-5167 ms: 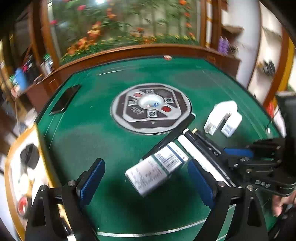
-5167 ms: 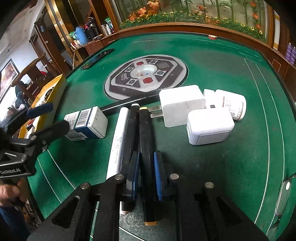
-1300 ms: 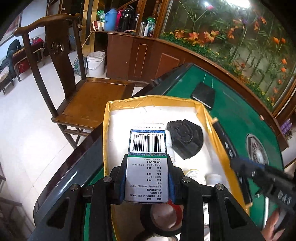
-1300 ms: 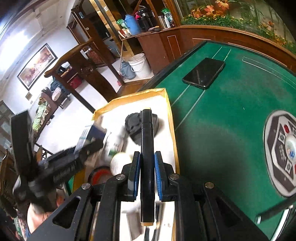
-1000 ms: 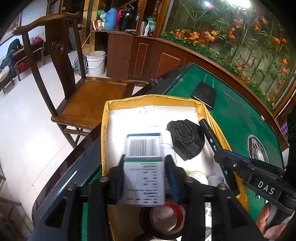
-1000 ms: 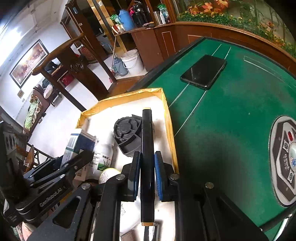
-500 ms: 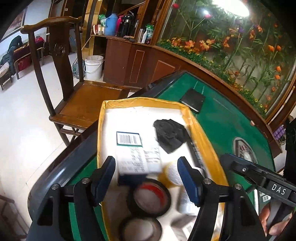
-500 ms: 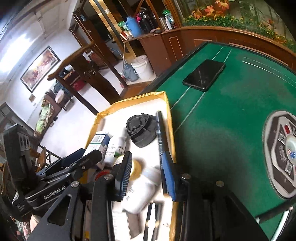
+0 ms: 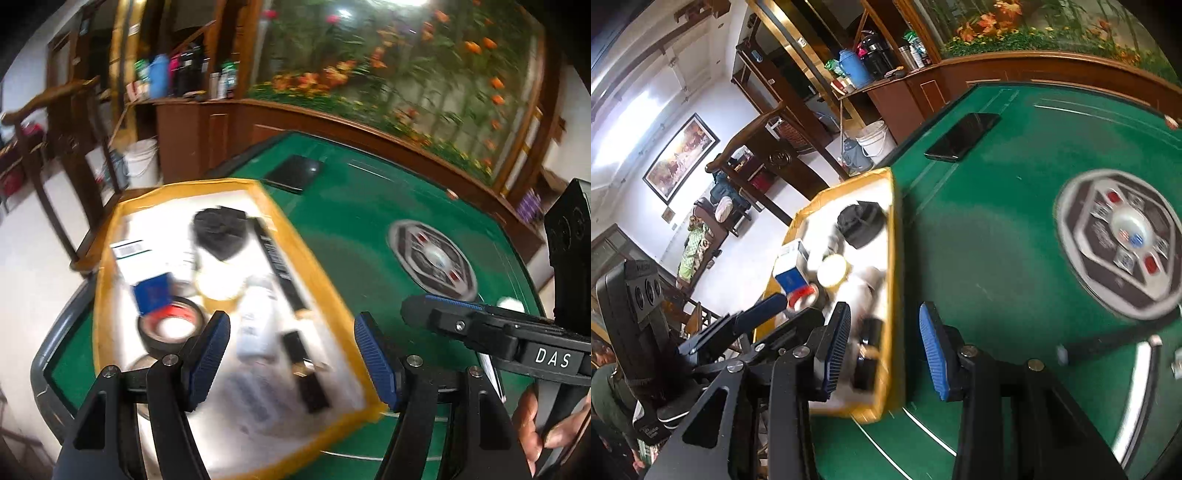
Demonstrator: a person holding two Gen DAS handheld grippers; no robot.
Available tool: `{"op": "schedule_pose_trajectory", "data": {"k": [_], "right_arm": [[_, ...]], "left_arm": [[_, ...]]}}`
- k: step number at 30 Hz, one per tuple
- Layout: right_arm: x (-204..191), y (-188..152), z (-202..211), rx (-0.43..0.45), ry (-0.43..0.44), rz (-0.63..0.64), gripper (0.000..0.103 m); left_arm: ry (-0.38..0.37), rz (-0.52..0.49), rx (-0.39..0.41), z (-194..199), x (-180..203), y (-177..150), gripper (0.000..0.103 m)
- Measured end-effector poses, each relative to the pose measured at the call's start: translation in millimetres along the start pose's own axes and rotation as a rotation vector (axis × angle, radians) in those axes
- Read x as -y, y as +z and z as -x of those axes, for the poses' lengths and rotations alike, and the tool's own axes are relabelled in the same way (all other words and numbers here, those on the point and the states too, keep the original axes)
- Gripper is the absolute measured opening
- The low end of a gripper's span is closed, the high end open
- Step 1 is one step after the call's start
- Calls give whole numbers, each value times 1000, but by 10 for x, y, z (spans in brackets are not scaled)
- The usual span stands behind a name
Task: Organize rigid objects
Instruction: 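Grasp a black marker with left while right grasps the white marker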
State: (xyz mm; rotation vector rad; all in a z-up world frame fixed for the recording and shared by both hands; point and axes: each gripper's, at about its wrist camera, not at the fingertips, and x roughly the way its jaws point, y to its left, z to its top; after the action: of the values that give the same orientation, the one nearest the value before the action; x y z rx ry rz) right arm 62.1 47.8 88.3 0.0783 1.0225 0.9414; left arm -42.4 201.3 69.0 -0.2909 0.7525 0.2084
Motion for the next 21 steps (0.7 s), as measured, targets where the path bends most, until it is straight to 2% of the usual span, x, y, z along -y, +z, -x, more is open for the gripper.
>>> {"op": "schedule_pose_trajectory", "data": {"k": [4,6,8,11,13,15,21], "right_arm": [[325,-293,394,34,-26,-8,38],[584,-451,630,70,-74,-24,38],[835,-563,794,98,-127,-71,38],[1333,-709,1019,138,-169,-209,38],[1529,-720,1106,155,-159,-276,38],[1657,-719,1182,181,-140,-336,38],[1835,-722,1253,198,-100,-425,38]], "left_arm": [[-35,-117,-15,12,446,-112,73],[-58,-182,-25,-13,693,-157,73],[-89,-256,-43,-99,963,-177,73],[-113,-357,-74,-279,1379,-128,73],[-111,-437,-79,-438,1666,-49,73],[-115,-473,-102,-601,1843,17,73],[-124,-575,-224,-1178,2218,75,73]]}}
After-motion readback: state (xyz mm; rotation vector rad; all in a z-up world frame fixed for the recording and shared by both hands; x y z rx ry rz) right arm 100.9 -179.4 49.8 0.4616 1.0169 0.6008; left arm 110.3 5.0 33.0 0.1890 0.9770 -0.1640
